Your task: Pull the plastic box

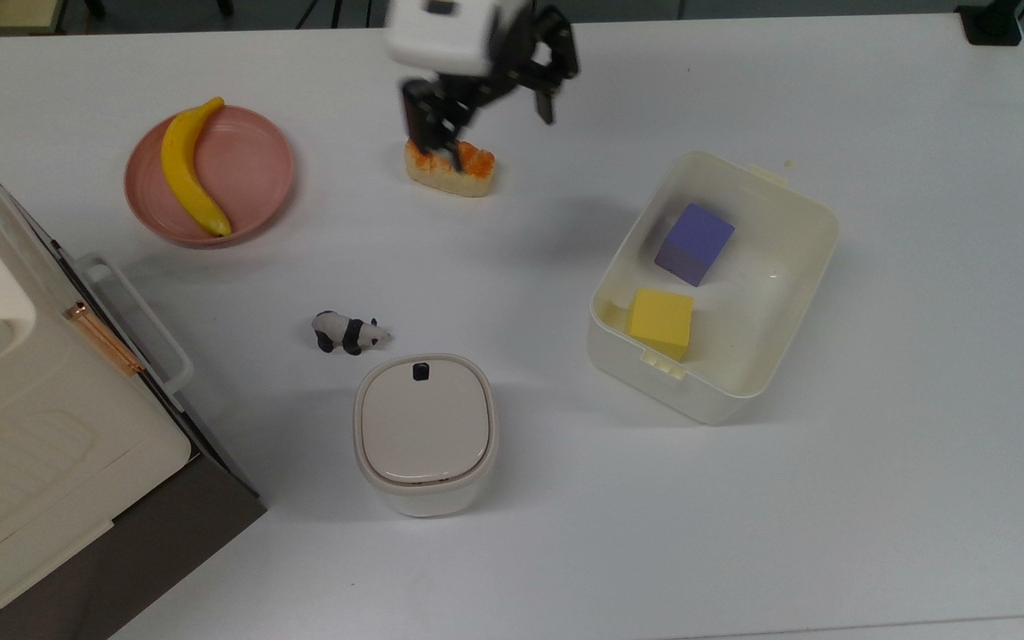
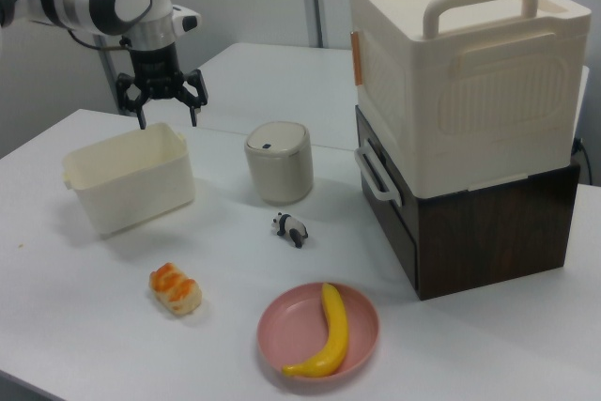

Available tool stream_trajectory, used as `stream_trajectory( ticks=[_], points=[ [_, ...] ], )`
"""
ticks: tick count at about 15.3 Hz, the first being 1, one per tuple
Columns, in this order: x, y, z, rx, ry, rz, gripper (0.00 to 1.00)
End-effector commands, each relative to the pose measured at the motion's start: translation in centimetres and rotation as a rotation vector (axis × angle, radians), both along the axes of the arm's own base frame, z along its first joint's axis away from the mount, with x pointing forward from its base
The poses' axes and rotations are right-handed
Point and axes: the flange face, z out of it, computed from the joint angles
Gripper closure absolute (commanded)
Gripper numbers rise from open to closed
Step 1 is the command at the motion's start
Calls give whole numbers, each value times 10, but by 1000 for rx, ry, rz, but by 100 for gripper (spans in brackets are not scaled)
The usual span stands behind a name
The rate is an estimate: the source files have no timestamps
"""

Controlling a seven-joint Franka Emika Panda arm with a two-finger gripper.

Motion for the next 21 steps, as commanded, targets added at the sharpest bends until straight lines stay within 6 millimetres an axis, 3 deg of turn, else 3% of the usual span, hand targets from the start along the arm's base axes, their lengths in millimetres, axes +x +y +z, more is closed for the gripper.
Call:
stream_trajectory(
  ticks=[1,3,6,10,12,14,21],
  points=[
    [17,39,-22,13,-71,245,0],
    [30,65,-37,5,-86,306,0],
    [35,127,-70,-10,-101,403,0],
    [40,170,-131,-65,-84,469,0],
    [38,177,-144,-71,-65,481,0],
    [34,179,-141,-84,-58,503,0],
    [17,130,-133,-181,137,568,0]
  ],
)
